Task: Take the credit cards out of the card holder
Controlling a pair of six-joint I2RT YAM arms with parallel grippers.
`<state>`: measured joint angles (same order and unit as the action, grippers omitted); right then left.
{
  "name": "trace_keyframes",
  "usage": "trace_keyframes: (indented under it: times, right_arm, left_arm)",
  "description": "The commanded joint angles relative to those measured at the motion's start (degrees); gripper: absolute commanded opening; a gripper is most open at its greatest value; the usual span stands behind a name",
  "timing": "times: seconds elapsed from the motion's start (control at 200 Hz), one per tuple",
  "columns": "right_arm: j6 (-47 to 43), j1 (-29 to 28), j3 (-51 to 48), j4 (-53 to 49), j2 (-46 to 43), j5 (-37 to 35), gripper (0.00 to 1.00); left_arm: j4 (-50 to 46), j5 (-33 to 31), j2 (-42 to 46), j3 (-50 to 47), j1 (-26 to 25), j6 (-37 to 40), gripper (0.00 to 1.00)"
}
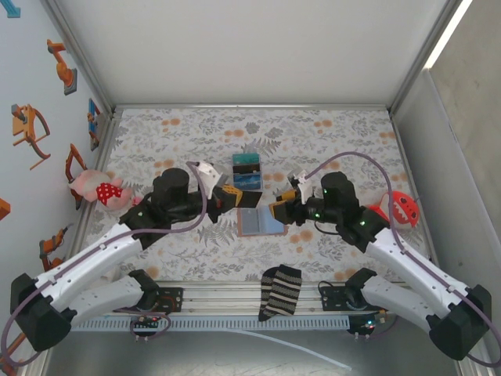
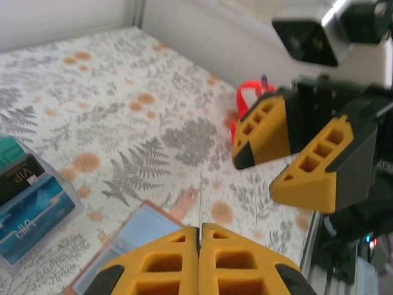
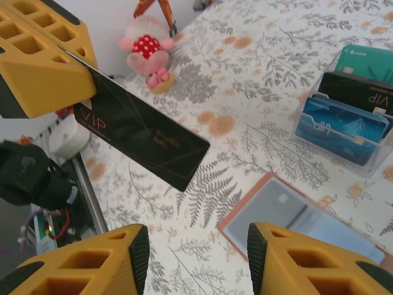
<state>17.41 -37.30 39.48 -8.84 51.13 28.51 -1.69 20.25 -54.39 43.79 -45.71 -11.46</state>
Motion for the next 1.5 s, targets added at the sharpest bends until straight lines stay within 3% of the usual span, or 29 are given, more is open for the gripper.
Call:
trace_keyframes:
  times: [0.0, 0.26, 0.316, 0.381, 0.546, 0.661, 0.786, 0.846, 0.962, 1.117, 1.207, 1.357, 1.492]
  right_arm:
    - [8.6, 0.2, -2.8, 13.3, -1.0, 2.2, 0.47]
    - [16.6, 0.2, -4.6, 29.8, 4.0, 8.9, 0.48]
    - [17.7, 0.2, -4.5, 32.4, 5.4, 10.0, 0.52]
    - [18.2, 0.2, -4.2, 34.3, 6.6, 10.6, 0.56]
    - [18.6, 0.2, -3.2, 36.9, 8.2, 11.6, 0.53]
    - [19.3, 0.2, -2.8, 39.6, 8.5, 13.2, 0.42]
    - [19.9, 0.2, -2.8, 41.1, 7.9, 14.3, 0.14]
    - [19.7, 0.2, -3.0, 41.2, 7.2, 14.7, 0.05]
    - [18.2, 0.2, -3.2, 38.5, 5.7, 14.8, 0.0]
    - [12.2, 0.2, -1.5, 26.4, 3.3, 13.1, 0.0]
    - [8.8, 0.2, -0.5, 20.5, 2.0, 13.0, 0.0]
    - [3.3, 0.2, 1.4, 11.6, 0.8, 14.1, 0.0]
    - [0.1, 0.1, 3.3, 6.0, 1.6, 15.7, 0.0]
  left_arm:
    - [9.6, -3.2, 2.2, -2.3, 0.2, -8.4, 0.0]
    - [17.9, -0.4, 2.5, -4.1, 0.2, -15.9, 0.0]
    - [19.8, 0.2, 2.5, -4.7, 0.2, -17.2, 0.0]
    - [21.3, 0.3, 2.6, -5.2, 0.2, -18.4, 0.0]
    - [23.4, 1.9, 3.3, -5.9, 0.2, -19.8, 0.0]
    - [23.5, 2.3, 3.6, -6.0, 0.2, -20.2, 0.0]
    - [23.5, 1.9, 3.8, -6.3, 0.3, -20.4, 0.0]
    - [22.9, 1.8, 3.7, -6.1, 0.4, -20.2, 0.0]
    - [19.1, 1.7, 4.2, -5.0, 0.8, -18.4, 0.2]
    - [7.4, 1.2, 5.2, 0.1, 1.0, -11.2, 0.63]
    - [-1.7, 0.7, 5.1, 4.6, 1.0, -5.5, 0.76]
    - [-12.6, 2.0, 2.4, 11.2, 1.0, 2.3, 0.8]
    - [-19.3, 6.9, -2.9, 16.9, 1.0, 8.0, 0.72]
